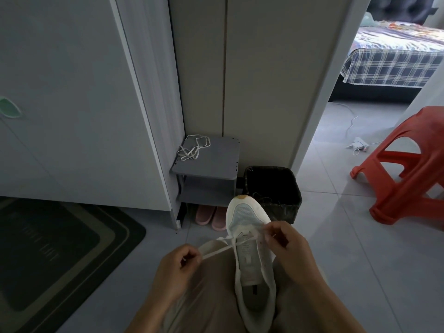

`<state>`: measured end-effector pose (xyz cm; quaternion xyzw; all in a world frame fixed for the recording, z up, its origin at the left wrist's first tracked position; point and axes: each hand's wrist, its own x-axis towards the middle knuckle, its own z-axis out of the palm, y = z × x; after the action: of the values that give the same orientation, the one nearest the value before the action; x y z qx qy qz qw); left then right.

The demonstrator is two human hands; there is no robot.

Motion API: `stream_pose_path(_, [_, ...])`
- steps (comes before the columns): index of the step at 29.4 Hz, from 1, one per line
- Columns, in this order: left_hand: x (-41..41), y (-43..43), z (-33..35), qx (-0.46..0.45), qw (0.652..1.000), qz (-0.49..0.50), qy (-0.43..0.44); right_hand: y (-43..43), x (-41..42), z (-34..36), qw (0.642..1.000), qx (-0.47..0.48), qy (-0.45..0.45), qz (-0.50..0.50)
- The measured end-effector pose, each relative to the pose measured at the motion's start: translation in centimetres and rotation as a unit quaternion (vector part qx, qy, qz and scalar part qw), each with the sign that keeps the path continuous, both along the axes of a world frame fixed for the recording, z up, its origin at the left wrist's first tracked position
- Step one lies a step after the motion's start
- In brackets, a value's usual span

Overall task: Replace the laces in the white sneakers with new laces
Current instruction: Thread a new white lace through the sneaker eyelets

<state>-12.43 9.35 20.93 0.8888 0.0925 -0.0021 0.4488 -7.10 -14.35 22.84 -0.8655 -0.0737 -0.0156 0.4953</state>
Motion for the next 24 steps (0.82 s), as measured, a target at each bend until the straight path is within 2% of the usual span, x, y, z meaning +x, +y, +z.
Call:
stream_pose_path(3, [0.4,-1.1,0.4,0.039,0.998,-0.038,-0.014,-0.4,-0.3,-0.5,0.999,0.025,0.036,-0.024])
stream_pose_path(6, [1.2,-3.0,1.5,0.087,0.992,-0.066,-0.070,-0.4,-0.4,-0.5,0.998,0.035,0.054,-0.011])
stream_pose_path(9, [1.5,-5.6,2.4,0.089,0.983,-0.069,-0.146,-0.2,-0.4,-0.6,0.997,0.031,0.068,-0.014])
stream_pose_path(12, [1.5,-7.5,2.4,0.083,0.979,-0.075,-0.169,-0.2,-0.8,-0.6,0.998,0.032,0.046,-0.018])
stream_pose_path(14, [1.7,-8.0,2.0,0.082,0.979,-0.076,-0.169,-0.2,-0.9,-0.6,1.000,-0.022,-0.002,0.020])
stream_pose_path(17, [2.4,-8.5,1.8,0.076,0.982,-0.063,-0.164,0.4,-0.4,0.0,0.983,-0.144,-0.078,0.088])
stream_pose_path(20, [2.6,-7.5,1.8,0.007,0.988,-0.002,-0.157,1.0,0.6,0.6,0.963,-0.209,-0.138,0.099])
stream_pose_path(24, [1.9,-5.9,0.5,-0.013,0.992,-0.036,-0.118,2.0,1.2,1.5,0.929,-0.301,-0.157,0.147])
